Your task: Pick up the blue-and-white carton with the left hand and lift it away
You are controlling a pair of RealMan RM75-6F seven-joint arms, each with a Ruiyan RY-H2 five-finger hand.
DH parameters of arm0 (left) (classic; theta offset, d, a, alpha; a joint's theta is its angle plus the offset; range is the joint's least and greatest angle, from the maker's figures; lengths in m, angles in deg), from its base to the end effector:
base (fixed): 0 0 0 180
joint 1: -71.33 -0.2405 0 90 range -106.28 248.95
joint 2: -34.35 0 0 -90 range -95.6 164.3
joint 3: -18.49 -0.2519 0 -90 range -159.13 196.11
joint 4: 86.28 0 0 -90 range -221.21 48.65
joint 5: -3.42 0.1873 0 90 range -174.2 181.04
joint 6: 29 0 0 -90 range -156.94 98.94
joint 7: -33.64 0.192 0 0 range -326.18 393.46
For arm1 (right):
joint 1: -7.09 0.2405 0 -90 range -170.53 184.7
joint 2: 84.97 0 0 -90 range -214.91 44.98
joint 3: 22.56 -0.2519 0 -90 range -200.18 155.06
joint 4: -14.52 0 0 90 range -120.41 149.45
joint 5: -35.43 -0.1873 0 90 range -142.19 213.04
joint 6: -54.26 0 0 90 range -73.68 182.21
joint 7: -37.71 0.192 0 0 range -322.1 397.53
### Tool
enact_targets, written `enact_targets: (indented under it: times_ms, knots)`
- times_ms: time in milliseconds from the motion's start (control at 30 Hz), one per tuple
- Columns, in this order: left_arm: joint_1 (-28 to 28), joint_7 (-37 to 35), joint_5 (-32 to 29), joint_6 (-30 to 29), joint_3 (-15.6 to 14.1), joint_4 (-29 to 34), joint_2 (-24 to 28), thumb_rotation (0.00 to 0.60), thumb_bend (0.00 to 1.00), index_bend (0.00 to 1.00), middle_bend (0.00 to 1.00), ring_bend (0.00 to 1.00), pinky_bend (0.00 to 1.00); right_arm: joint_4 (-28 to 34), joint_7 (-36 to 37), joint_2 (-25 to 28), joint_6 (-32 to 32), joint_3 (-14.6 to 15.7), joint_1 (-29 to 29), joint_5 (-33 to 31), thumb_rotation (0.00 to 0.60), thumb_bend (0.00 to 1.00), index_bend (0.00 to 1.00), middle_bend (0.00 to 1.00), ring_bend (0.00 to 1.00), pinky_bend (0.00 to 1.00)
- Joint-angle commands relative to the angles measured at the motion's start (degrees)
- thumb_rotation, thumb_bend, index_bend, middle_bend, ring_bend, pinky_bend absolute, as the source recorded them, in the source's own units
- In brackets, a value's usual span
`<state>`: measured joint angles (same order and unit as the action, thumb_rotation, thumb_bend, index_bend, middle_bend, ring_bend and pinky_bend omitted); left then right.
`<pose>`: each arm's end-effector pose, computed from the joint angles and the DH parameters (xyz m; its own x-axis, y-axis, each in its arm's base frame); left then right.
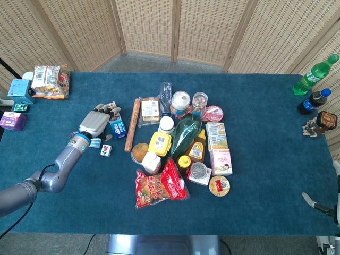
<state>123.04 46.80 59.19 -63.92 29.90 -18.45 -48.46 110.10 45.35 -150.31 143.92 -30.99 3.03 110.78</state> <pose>-0.1753 0.4602 0.0255 0.5506 0.3532 0.7564 0.8334 -0.2851 -0.4735 -0.3384 -0.1884 0.2100 0.2065 0.1562 0.9659 -0.9462 0.2834 0.1565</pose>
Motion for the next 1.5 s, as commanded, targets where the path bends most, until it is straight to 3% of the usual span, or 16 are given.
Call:
enact_targets:
  times_ms: [33, 267, 400, 733, 800, 900, 967, 1067, 1167, 1267, 1333, 1500]
  knots:
    - [0.4, 0.7, -0.6, 0.2, -0.6, -0.5, -0.3, 0.6, 0.32, 0.08, 0.1, 0.05, 0.0, 0.0, 0.0, 0.0, 0.0, -0.1, 0.0, 0.1, 0.514, 0.0, 0.0, 0.0, 0.0, 0.0]
    - [1.5, 2.6, -1.5, -0.4, -1.7, -3.0, -2.0, 0.6, 0.32, 0.08, 0.1, 0.05, 0.0, 0.0, -0.3, -0.3, 0.0, -0.2, 0.0, 0.1, 0.514, 0.0, 0.0, 0.0, 0.0, 0.0]
    - [2.3, 3.1, -1.9, -0.3, -1.8, -4.3, -3.1, 0.6, 0.32, 0.08, 0.1, 0.0, 0.0, 0.2, -0.4, -0.3, 0.3, -0.2, -0.2, 0.0, 0.515, 0.0, 0.0, 0.0, 0.0, 0.0]
    - [3.9, 6.4, -1.6, -0.6, -3.4, -7.4, -5.4, 0.6, 0.32, 0.12, 0.12, 0.02, 0.0, 0.1, -0.1, -0.1, 0.4, -0.4, -0.6, -0.3, 0.518, 0.0, 0.0, 0.0, 0.0, 0.0]
    - [4.2, 7.5, -1.4, -1.3, -3.6, -8.2, -6.2, 0.6, 0.32, 0.18, 0.19, 0.09, 0.0, 0.0, 0.0, -0.2, 0.5, -0.4, -0.7, -0.3, 0.514, 0.0, 0.0, 0.0, 0.0, 0.0]
    - [4.4, 8.9, -1.0, -2.3, -4.0, -8.9, -6.9, 0.6, 0.32, 0.38, 0.34, 0.28, 0.0, -0.2, 0.3, -0.2, 0.7, -0.5, -0.8, -0.3, 0.514, 0.0, 0.0, 0.0, 0.0, 0.0]
    - [4.5, 9.9, -1.3, -2.5, -4.2, -9.0, -7.0, 0.6, 0.32, 0.51, 0.46, 0.42, 0.05, -0.3, 0.5, -0.2, 0.9, -0.5, -1.0, -0.2, 0.515, 0.0, 0.0, 0.0, 0.0, 0.0]
    - [4.6, 11.0, -2.2, -2.7, -4.3, -8.7, -6.9, 0.6, 0.32, 0.62, 0.64, 0.61, 0.22, -0.4, 0.8, -0.2, 1.0, -0.5, -1.1, 0.0, 0.515, 0.0, 0.0, 0.0, 0.0, 0.0]
    - [4.6, 12.3, -3.6, -2.0, -4.6, -8.0, -6.4, 0.6, 0.32, 0.64, 0.69, 0.66, 0.3, -0.5, 1.2, -0.2, 1.0, -0.5, -1.2, 0.0, 0.514, 0.0, 0.0, 0.0, 0.0, 0.0]
    - [4.9, 14.0, -5.7, -0.9, -5.1, -7.2, -5.7, 0.6, 0.32, 0.58, 0.62, 0.63, 0.3, -0.7, 1.5, -0.3, 1.0, -0.5, -1.3, 0.1, 0.517, 0.0, 0.0, 0.0, 0.0, 0.0]
    - [5.1, 15.0, -6.5, -1.2, -5.3, -7.0, -5.7, 0.6, 0.32, 0.58, 0.63, 0.63, 0.31, -0.8, 1.6, -0.3, 1.0, -0.5, -1.3, 0.2, 0.515, 0.0, 0.0, 0.0, 0.0, 0.0]
    - [4.3, 13.9, -5.9, -5.3, -4.1, -5.7, -5.8, 0.6, 0.32, 0.73, 0.8, 0.79, 0.48, -0.9, 2.0, -0.3, 1.2, -0.6, -1.4, 0.4, 0.514, 0.0, 0.0, 0.0, 0.0, 0.0]
